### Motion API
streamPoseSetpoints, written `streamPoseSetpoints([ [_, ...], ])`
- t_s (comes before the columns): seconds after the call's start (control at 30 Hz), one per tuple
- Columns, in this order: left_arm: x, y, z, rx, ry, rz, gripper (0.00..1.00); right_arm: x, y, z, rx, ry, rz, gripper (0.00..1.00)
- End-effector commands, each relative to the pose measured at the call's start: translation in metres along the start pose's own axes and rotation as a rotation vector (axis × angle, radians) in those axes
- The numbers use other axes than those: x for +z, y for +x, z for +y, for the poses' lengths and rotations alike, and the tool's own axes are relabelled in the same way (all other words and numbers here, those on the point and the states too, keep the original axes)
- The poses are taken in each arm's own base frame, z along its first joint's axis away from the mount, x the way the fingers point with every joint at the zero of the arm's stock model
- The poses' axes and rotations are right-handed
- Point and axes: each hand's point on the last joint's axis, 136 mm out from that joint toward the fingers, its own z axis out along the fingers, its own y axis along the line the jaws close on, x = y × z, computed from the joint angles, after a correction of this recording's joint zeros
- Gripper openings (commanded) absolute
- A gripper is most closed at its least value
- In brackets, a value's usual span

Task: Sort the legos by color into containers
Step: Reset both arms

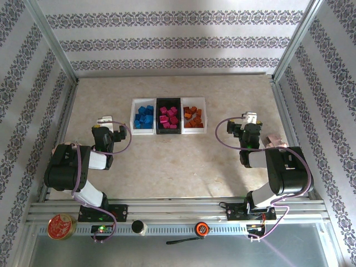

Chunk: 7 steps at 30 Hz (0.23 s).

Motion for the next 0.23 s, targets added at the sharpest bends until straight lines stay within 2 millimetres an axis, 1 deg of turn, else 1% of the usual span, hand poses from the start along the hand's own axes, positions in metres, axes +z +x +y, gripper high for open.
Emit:
streamPoseSetpoints([
  [0.0, 0.0024, -0.0098, -0.0063, 0.003, 0.022, -0.027, 1.00, -0.0005, -0.0093, -0.0035, 0.021, 0.015, -0.036, 0.98],
  [0.2, 0.0025, -0.0094, -0.0062, 0.003, 0.022, -0.026, 1.00, -0.0008, -0.0102, -0.0035, 0.022, 0.014, -0.039, 0.98],
])
